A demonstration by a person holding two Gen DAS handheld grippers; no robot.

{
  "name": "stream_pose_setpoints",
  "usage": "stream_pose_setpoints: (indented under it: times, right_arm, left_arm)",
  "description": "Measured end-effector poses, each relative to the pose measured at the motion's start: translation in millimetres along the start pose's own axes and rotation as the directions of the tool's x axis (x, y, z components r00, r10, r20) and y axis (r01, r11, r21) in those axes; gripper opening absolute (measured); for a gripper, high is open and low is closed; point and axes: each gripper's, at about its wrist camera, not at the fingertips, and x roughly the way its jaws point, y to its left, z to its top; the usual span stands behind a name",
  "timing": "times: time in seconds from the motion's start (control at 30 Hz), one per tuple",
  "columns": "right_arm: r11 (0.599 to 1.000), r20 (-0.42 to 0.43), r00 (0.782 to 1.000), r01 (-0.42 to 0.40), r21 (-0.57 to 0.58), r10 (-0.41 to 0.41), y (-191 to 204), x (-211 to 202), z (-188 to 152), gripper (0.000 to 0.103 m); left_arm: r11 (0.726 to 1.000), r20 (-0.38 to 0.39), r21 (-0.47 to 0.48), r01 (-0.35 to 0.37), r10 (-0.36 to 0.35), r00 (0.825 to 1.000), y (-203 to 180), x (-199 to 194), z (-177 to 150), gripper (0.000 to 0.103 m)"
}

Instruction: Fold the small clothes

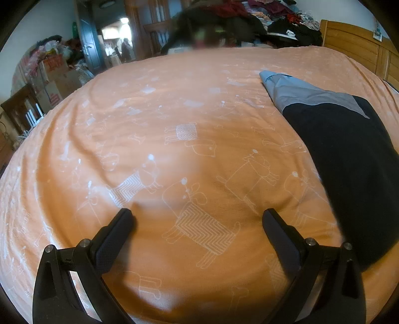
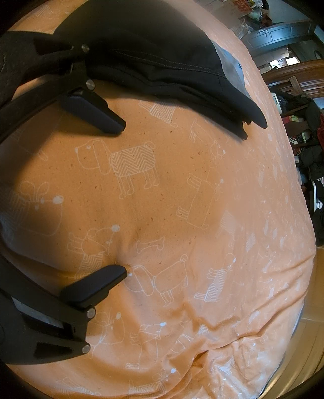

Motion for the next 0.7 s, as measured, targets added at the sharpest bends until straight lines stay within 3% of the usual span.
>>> stream_pose_setpoints:
  times: [0.7]
  right_arm:
    - [1.0,-0.001,1.0,-0.001,0.0,0.001,-0.3,0.0,0.2,0.103]
  left_arm:
    - [1.0,0.003,0.009,-0.008,0.008,1.0,-2.0,0.3,0.3,0.103]
